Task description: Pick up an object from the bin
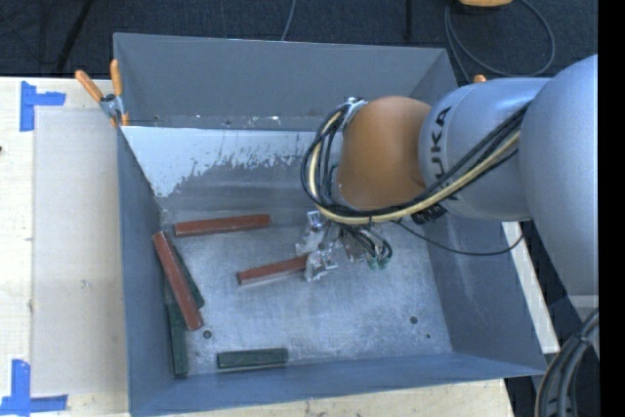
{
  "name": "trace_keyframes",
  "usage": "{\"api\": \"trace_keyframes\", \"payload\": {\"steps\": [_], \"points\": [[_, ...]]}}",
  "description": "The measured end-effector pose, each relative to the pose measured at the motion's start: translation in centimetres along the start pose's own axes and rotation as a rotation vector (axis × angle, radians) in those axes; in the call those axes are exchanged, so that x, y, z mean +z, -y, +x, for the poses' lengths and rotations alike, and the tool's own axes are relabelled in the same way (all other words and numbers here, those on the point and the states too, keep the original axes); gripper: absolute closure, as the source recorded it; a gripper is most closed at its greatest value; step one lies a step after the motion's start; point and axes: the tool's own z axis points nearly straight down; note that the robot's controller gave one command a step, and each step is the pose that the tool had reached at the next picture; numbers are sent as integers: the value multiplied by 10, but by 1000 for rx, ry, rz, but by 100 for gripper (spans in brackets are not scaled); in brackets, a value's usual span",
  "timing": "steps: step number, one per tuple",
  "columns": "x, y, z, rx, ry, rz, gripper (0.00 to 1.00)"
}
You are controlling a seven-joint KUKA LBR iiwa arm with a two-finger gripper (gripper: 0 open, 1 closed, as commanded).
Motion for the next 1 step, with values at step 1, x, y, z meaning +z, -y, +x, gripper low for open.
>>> {"api": "trace_keyframes", "payload": {"steps": [1], "points": [[0,0,0,1,0,0,100]]}}
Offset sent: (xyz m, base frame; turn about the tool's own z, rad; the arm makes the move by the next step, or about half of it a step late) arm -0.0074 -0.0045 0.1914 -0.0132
